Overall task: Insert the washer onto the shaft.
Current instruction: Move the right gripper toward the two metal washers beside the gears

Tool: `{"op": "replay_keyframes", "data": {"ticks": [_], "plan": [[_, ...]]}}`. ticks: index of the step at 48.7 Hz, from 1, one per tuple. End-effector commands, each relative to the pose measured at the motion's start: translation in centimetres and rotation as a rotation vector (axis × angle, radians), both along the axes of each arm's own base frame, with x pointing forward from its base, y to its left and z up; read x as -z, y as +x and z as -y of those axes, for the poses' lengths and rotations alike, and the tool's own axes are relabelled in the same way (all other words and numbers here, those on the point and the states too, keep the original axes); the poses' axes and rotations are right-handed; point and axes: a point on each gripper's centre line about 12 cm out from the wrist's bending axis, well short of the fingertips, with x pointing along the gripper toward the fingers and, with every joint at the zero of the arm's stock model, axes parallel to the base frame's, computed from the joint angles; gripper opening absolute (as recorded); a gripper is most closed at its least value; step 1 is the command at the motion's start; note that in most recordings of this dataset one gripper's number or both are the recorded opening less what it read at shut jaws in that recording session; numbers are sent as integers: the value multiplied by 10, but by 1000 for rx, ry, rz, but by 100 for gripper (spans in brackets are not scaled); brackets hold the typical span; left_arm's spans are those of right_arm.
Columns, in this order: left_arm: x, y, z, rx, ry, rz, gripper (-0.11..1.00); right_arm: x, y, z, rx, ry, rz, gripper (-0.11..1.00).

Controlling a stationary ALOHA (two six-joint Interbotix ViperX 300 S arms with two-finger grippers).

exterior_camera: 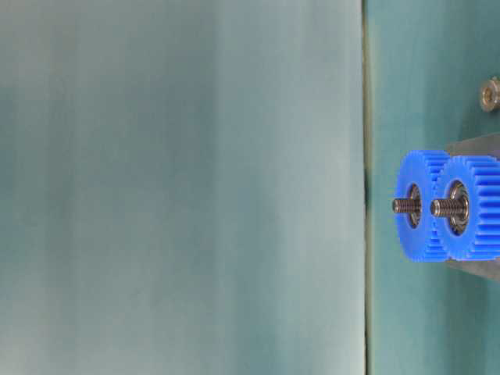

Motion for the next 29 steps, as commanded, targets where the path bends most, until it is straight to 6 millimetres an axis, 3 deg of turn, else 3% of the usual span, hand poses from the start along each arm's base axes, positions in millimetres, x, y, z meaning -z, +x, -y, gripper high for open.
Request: {"op": "replay_keyframes", "data": {"ticks": [1, 4, 8, 18, 29], "plan": [[-7, 5, 1, 7, 8, -17, 1, -8, 4, 2, 9, 9, 15, 2], [-8, 8, 1, 6, 12, -55, 1, -7, 4, 4, 21, 53, -21, 5], [-11, 14, 1, 7, 24, -112, 1, -6, 6, 9, 45, 106, -102, -1], [-8, 29, 2, 9, 48, -267, 1, -8, 15, 16, 79, 123, -311, -2], [6, 42, 2, 12, 50, -332, 1, 20, 40, 23, 105, 138, -515, -2]]}}
